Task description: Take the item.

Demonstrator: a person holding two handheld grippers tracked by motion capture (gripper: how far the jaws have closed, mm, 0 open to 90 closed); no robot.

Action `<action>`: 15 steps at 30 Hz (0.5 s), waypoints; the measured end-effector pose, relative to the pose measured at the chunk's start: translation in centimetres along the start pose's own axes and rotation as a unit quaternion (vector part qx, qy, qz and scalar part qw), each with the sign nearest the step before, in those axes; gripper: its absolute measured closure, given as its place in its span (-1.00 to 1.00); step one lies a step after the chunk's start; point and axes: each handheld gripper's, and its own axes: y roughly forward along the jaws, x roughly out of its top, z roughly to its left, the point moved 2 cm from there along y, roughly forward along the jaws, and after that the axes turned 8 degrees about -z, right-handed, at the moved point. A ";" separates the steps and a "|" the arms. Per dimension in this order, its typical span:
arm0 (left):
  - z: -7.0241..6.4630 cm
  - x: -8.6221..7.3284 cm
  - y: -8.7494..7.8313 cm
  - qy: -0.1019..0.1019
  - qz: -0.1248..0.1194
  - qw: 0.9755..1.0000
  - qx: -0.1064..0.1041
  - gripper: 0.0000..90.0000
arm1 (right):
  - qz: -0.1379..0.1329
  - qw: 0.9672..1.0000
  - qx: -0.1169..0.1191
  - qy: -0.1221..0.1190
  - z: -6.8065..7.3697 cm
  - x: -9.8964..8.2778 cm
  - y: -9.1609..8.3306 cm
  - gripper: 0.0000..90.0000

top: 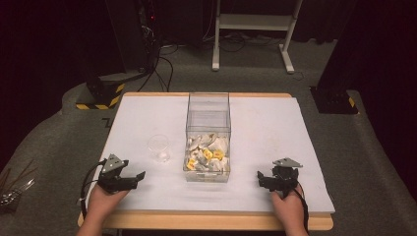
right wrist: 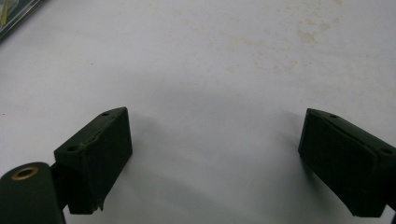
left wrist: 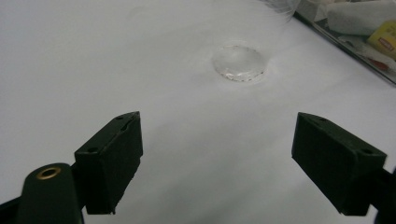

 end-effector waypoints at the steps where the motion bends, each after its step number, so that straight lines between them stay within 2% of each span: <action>1: -0.1 0.0 0.0 0.000 -0.001 1.000 0.000 -0.61 | 0.000 1.000 0.000 -0.001 0.0 0.0 0.0 -0.79; 9: -0.6 0.6 -0.4 0.007 -0.015 1.000 -0.007 -0.61 | 0.000 1.000 0.000 0.000 0.0 0.0 0.0 -0.79; 15: -1.0 1.0 -0.6 0.002 -0.024 0.999 -0.020 -0.60 | 0.000 1.000 0.000 0.000 0.0 0.0 0.0 -0.79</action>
